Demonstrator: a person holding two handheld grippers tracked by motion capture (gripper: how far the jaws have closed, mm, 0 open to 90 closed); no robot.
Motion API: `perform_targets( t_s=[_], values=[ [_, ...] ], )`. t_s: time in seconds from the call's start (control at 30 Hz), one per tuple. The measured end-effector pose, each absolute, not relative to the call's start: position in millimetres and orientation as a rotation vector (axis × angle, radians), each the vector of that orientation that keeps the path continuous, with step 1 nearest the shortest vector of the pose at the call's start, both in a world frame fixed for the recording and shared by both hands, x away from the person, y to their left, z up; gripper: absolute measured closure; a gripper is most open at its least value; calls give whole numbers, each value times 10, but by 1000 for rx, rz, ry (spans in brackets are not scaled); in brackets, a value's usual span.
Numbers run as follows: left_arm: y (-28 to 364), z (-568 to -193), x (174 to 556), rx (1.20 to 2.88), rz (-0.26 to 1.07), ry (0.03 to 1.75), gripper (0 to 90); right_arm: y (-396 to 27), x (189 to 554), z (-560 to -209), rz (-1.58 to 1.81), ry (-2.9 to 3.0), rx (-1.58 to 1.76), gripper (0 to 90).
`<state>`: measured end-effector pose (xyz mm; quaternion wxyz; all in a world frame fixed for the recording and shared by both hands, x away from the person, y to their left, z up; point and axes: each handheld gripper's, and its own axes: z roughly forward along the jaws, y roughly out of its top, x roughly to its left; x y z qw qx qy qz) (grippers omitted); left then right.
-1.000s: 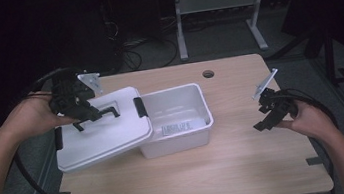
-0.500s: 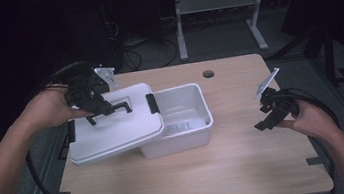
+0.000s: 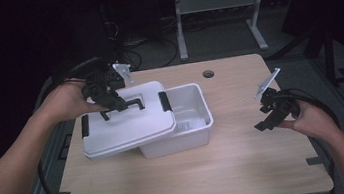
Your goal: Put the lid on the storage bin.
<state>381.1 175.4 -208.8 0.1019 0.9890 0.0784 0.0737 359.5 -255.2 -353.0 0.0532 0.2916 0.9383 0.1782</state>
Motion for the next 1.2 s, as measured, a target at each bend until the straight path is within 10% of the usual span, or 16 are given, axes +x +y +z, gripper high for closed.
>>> perform_targets(
  t_s=[1.2],
  values=[
    [948, -2225, 4128, 2934, 202, 123, 848, -2593, 3567, -3559, 532, 2849, 888, 272]
  ],
)
